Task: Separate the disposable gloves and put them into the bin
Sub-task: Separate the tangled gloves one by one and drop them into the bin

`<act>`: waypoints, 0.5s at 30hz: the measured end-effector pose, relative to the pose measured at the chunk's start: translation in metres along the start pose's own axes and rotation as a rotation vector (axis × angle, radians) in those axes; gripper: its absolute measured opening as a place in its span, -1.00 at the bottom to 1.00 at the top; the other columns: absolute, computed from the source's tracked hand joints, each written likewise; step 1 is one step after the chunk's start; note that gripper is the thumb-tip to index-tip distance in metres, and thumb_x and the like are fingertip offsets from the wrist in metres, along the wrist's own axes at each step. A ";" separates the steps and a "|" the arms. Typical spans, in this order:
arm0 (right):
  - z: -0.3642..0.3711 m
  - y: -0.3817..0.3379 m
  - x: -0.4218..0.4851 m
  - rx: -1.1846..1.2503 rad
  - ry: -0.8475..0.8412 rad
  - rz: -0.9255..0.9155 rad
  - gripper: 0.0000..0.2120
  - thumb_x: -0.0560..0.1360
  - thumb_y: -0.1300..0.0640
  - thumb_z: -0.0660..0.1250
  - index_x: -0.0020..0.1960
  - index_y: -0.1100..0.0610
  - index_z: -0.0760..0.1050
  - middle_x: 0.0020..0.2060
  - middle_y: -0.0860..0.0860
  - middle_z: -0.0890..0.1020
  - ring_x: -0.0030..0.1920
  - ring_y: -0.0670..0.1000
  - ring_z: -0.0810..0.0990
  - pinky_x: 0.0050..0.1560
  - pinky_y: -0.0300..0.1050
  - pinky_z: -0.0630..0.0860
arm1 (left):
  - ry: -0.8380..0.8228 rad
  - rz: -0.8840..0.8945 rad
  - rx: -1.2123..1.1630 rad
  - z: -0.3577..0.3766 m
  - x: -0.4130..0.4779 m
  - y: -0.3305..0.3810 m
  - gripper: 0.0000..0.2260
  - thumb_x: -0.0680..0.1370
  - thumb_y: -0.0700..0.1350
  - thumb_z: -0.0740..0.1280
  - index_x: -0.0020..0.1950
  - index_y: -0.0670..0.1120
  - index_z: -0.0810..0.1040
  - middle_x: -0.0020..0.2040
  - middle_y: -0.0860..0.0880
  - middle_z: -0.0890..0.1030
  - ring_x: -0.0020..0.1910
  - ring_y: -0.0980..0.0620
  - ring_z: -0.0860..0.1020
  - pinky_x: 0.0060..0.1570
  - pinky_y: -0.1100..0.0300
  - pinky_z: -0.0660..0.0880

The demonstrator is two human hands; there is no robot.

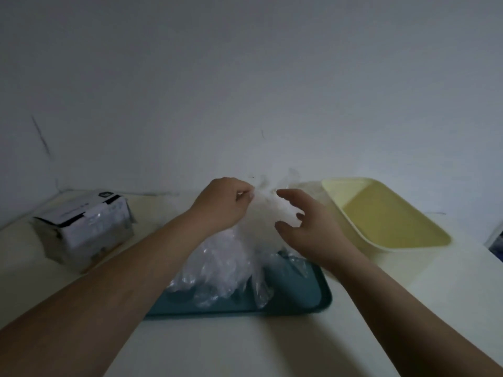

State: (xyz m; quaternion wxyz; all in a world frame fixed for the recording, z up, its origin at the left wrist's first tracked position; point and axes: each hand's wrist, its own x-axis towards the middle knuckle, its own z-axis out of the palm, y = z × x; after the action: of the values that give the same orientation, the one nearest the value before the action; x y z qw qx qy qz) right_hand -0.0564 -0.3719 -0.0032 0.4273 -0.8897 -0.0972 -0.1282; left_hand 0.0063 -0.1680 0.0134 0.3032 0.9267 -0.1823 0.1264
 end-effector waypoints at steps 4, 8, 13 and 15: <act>0.010 -0.018 0.017 -0.060 -0.083 0.058 -0.33 0.50 -0.12 0.52 0.54 -0.07 0.38 0.45 -0.08 0.49 0.40 0.01 0.49 0.23 -0.19 0.49 | 0.128 -0.020 -0.106 -0.022 -0.006 0.006 -0.76 0.69 -0.08 0.31 0.28 -0.03 0.71 0.28 0.05 0.70 0.16 0.08 0.65 0.20 0.26 0.48; 0.023 -0.016 0.040 0.040 -0.052 0.052 -0.65 0.61 -0.07 0.36 0.36 -0.01 0.60 0.20 -0.06 0.70 0.19 -0.04 0.66 0.29 0.04 0.59 | 0.258 -0.009 -0.158 -0.038 0.001 0.000 -0.78 0.68 -0.11 0.34 0.26 -0.05 0.72 0.09 0.03 0.74 0.06 0.06 0.70 0.23 0.08 0.62; 0.012 -0.020 0.054 0.039 0.111 0.003 -0.68 0.72 -0.03 0.17 0.30 -0.02 0.65 0.05 -0.08 0.72 0.06 -0.01 0.68 0.18 -0.01 0.62 | 0.298 -0.072 -0.288 -0.047 0.018 0.000 -0.83 0.59 -0.08 0.42 0.14 -0.04 0.72 -0.07 0.15 0.69 -0.07 0.00 0.73 0.07 -0.07 0.68; 0.003 -0.023 0.057 0.086 0.150 0.017 -0.64 0.70 -0.13 0.16 0.35 -0.09 0.62 0.14 -0.14 0.71 0.14 -0.04 0.67 0.25 0.03 0.61 | 0.245 -0.099 -0.340 -0.045 0.022 0.000 -0.66 0.53 0.02 0.46 0.30 0.04 0.63 0.06 0.15 0.65 -0.06 -0.03 0.72 0.10 -0.10 0.67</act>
State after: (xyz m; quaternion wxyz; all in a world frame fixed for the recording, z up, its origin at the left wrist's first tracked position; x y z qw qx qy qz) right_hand -0.0088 -0.3518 0.0298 0.4722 -0.8592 -0.0628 -0.1867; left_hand 0.0206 -0.1467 0.0563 0.4809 0.8478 -0.1168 0.1906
